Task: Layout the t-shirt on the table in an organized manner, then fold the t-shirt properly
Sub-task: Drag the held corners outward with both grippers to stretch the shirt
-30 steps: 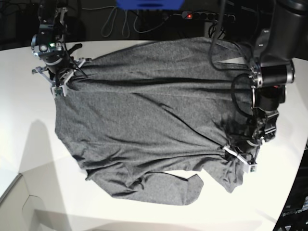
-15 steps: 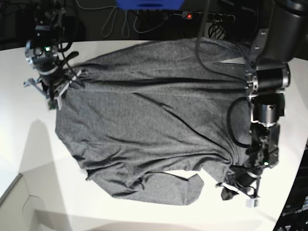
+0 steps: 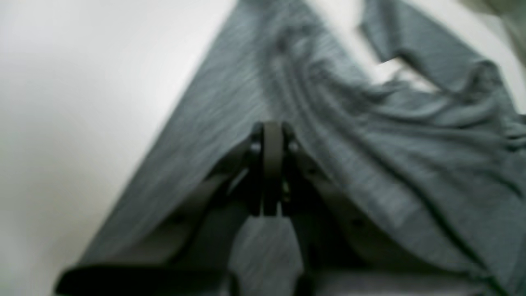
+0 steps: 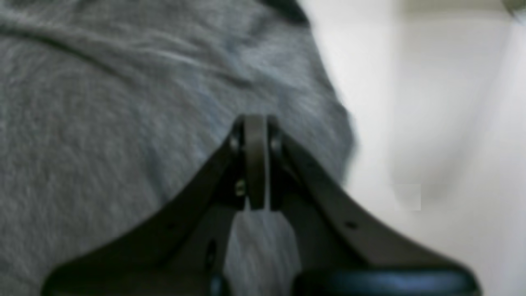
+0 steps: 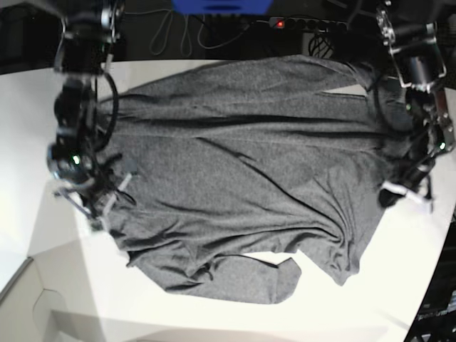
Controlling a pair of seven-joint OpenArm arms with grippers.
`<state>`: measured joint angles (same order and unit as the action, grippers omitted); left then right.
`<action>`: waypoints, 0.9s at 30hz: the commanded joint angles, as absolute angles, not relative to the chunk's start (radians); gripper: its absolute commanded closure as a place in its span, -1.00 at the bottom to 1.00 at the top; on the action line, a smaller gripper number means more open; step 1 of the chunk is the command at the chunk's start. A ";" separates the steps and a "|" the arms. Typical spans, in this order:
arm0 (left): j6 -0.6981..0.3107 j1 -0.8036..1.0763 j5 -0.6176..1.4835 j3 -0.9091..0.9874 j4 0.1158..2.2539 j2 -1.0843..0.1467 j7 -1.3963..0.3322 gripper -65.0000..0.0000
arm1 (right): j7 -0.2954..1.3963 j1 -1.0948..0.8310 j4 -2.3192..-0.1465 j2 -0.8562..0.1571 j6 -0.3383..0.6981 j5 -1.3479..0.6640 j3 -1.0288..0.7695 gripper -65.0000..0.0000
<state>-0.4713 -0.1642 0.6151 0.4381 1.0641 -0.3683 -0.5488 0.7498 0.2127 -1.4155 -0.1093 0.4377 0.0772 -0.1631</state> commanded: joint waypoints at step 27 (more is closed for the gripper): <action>-0.483 -0.054 0.639 0.538 1.152 -0.386 -0.527 1.00 | -0.005 0.674 -0.414 -0.257 0.252 0.275 -0.165 1.00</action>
<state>-0.4744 -0.0422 0.6220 0.5312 1.1332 -0.3660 -0.5484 -0.0086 0.6411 -0.4038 -0.2478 0.2626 0.2676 -0.1631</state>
